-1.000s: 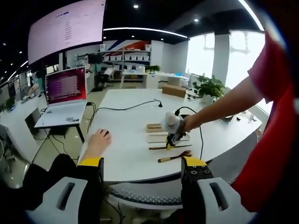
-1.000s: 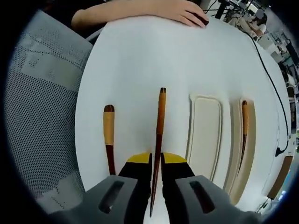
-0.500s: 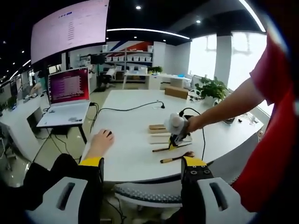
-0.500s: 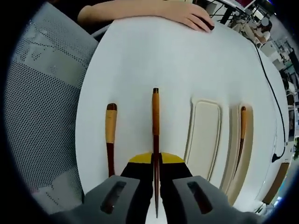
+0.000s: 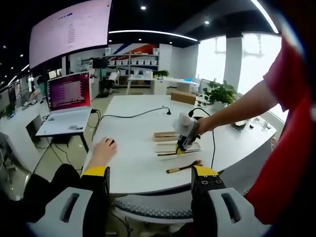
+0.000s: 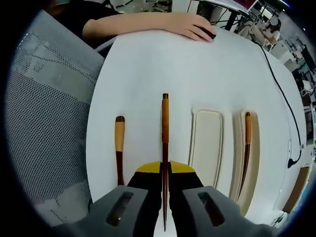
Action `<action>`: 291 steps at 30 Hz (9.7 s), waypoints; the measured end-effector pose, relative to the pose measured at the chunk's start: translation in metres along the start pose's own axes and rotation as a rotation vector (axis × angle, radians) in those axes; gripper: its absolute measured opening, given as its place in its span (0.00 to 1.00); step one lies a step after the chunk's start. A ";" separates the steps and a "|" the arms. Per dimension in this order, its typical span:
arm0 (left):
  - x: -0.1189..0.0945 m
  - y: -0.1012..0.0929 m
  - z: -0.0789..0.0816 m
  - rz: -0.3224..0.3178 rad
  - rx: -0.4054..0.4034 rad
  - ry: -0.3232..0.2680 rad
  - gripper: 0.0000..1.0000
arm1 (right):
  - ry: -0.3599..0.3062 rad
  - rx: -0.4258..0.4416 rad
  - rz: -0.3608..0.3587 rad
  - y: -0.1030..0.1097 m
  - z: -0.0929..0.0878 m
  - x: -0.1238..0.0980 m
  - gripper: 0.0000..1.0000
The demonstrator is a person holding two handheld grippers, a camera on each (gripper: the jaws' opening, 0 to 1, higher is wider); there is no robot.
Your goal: Arrange the utensils inside the cutlery case until each visible utensil rests in its matching compartment.
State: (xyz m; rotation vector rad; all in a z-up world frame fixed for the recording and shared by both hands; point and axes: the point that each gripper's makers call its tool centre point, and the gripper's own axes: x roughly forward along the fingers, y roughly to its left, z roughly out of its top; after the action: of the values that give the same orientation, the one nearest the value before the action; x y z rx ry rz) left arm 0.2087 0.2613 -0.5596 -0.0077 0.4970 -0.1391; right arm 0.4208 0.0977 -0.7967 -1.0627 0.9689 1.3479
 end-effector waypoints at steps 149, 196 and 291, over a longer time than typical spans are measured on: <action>0.030 -0.027 -0.001 -0.062 0.029 0.090 0.69 | 0.018 0.038 -0.070 -0.104 -0.078 -0.013 0.00; 0.019 -0.011 0.008 0.009 -0.049 0.018 0.71 | -0.148 0.061 -0.110 -0.156 0.001 -0.015 0.01; -0.023 0.041 -0.017 0.000 -0.204 -0.096 0.81 | -0.094 0.026 -0.025 0.043 -0.023 -0.015 0.16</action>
State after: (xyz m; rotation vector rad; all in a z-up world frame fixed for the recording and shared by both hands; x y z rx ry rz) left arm 0.1862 0.3050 -0.5660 -0.2133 0.4139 -0.0869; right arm 0.3787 0.0690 -0.7897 -0.9804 0.8986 1.3497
